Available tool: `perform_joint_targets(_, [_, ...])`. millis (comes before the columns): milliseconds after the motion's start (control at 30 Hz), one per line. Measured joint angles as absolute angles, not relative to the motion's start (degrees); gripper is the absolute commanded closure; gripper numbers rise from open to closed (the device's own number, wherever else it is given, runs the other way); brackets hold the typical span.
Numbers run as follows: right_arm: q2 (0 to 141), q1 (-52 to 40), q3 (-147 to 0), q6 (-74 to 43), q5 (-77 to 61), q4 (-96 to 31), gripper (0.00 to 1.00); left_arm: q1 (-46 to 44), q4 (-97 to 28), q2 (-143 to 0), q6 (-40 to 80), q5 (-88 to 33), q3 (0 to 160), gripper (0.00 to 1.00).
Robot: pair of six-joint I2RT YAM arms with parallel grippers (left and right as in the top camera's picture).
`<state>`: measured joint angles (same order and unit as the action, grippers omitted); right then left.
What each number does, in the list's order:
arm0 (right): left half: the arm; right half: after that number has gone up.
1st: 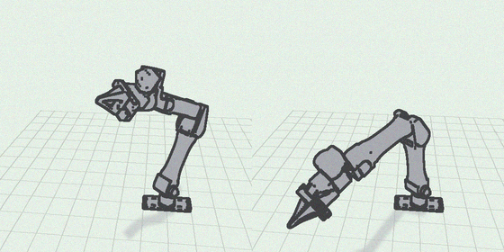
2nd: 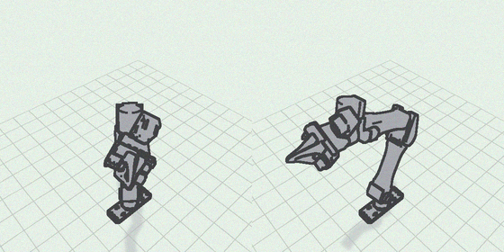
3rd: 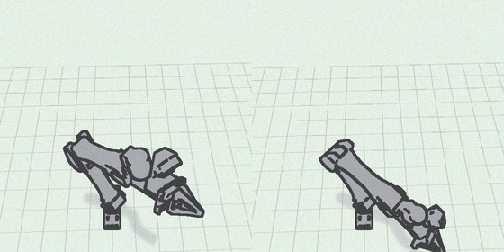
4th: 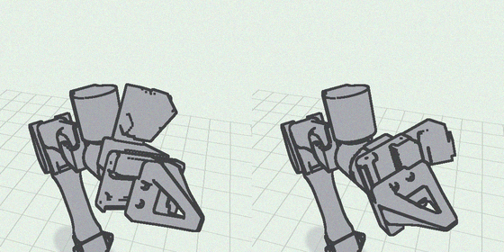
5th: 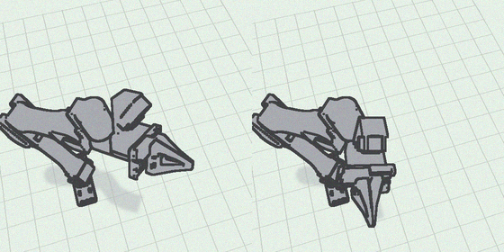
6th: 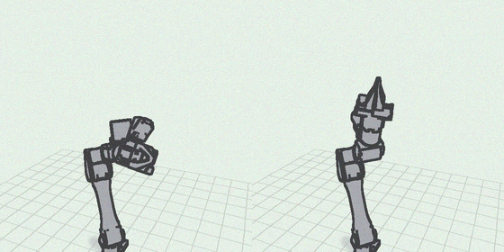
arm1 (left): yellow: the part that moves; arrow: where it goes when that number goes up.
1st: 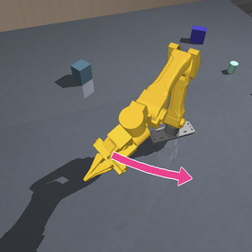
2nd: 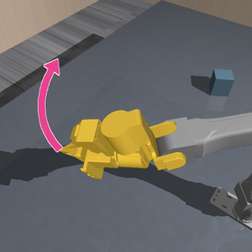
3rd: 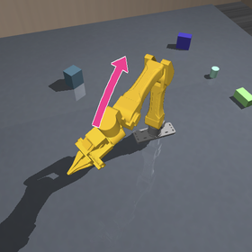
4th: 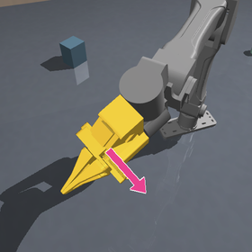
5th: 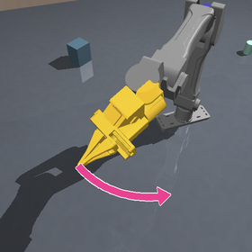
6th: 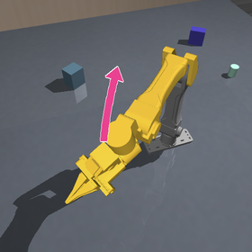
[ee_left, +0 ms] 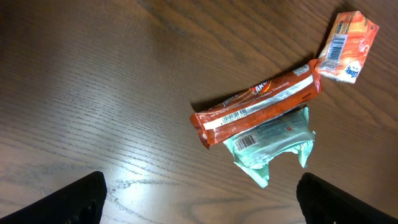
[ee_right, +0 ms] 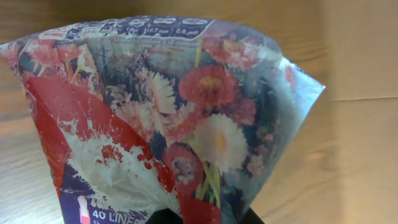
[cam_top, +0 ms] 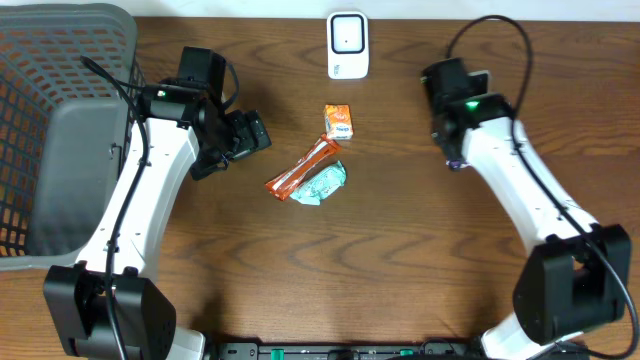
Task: Scan the item barcode
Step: 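Lift the purple packet up to the white scanner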
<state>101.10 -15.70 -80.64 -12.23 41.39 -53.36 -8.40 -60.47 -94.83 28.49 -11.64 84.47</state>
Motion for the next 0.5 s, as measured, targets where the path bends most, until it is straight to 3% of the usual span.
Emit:
perform_joint_targets(267, [107.3, -17.7, -80.6, -15.4, 55.5, -55.7, 0.99, -8.4, -60.5, -94.8, 28.5, -11.6, 84.5, 0.02])
perform_joint_targets(500, [110.2, -20.7, -80.6, -16.9, 57.8, -56.0, 0.97, -8.4, -60.5, -94.8, 28.5, -11.6, 84.5, 0.02])
